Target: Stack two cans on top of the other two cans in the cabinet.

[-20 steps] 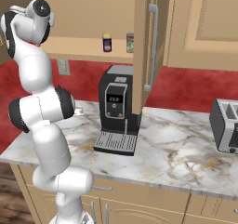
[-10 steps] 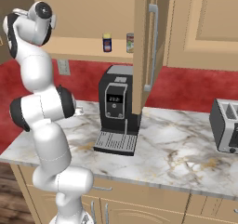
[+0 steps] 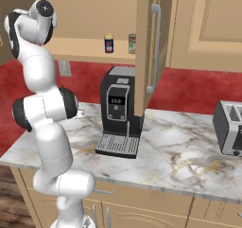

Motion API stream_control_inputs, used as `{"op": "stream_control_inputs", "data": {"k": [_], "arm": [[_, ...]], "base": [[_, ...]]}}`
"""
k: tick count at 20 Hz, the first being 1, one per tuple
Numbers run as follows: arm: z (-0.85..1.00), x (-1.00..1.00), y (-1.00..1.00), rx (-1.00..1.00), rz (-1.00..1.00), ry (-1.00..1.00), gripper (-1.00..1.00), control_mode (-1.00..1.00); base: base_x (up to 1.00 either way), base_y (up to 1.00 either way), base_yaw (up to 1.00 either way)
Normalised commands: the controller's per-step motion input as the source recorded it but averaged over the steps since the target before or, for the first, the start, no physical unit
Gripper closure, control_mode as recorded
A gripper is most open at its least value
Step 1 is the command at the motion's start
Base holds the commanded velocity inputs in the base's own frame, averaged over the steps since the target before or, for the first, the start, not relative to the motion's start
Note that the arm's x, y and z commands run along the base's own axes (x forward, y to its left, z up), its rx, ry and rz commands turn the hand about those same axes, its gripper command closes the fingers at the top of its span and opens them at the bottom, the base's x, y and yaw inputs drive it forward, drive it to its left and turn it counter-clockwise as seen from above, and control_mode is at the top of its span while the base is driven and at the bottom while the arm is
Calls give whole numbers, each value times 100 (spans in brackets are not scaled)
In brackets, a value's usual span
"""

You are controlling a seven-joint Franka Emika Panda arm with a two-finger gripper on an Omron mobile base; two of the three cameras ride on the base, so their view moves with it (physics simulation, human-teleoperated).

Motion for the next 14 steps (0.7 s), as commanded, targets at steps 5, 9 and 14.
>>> {"op": "stream_control_inputs", "data": {"k": [5, 9, 14], "arm": [[-7, 0, 2, -7, 2, 0, 100, -100], [-15, -1, 0, -3, 1, 0, 100, -100], [-16, -3, 0, -1, 0, -2, 100, -100]], "base": [[0, 0, 0], [0, 0, 0], [0, 0, 0]]}}
